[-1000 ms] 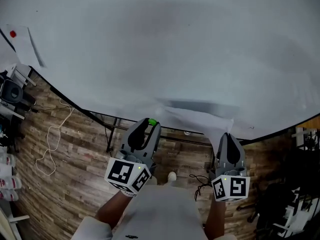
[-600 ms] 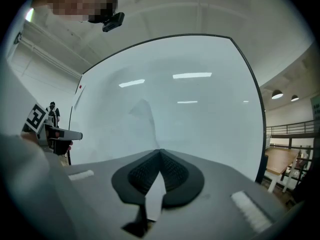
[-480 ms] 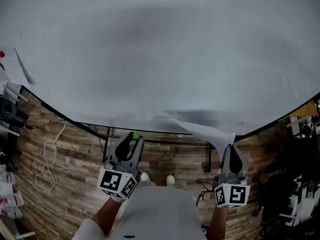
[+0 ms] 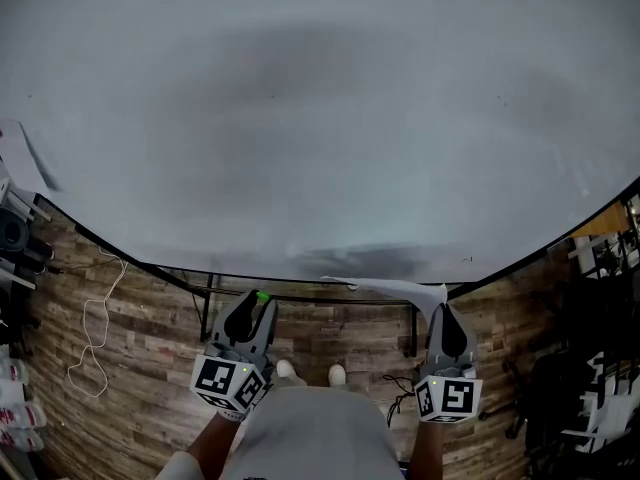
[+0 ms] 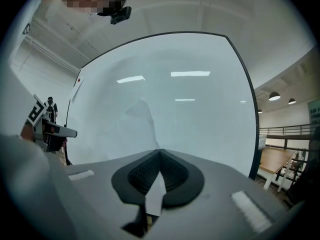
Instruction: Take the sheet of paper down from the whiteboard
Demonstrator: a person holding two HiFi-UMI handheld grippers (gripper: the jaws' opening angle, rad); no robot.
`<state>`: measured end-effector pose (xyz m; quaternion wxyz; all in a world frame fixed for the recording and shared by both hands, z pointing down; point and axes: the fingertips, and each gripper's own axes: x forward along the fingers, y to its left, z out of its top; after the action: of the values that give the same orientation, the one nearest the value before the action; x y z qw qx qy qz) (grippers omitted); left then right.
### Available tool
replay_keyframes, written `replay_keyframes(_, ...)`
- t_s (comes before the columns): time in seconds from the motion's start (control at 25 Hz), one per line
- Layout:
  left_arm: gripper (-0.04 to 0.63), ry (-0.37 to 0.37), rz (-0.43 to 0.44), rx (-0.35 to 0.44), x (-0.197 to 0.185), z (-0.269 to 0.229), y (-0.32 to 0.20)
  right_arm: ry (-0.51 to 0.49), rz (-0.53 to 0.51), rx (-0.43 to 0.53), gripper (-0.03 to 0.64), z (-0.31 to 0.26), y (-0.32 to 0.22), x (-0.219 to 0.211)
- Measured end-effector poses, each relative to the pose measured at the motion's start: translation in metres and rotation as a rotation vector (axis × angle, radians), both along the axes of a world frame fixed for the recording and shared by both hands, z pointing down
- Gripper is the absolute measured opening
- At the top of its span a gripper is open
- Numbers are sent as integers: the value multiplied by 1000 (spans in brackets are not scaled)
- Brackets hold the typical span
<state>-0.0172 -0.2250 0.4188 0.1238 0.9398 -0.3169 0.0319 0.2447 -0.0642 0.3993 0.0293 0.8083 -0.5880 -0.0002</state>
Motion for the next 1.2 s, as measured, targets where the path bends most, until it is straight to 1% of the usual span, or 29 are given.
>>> replay_keyframes(0.16, 124, 3, 5, 8, 5, -3, 1, 11, -18, -10, 11, 2, -7, -2)
replay_keyframes(0.32, 124, -1, 21, 33, 11, -6, 4, -9, -32, 1, 11, 6, -11, -4)
replay_keyframes(0.56, 124, -6, 31, 35, 16, -5, 9, 5, -37, 7, 11, 5, -15, -7)
replay_keyframes(0.76, 124, -10, 50, 25, 19, -4, 14, 11, -39, 6, 11, 0, -16, -10)
replay_keyframes(1.2, 124, 0, 46, 5, 16, 3, 16, 9, -50, 27, 11, -6, -22, -17)
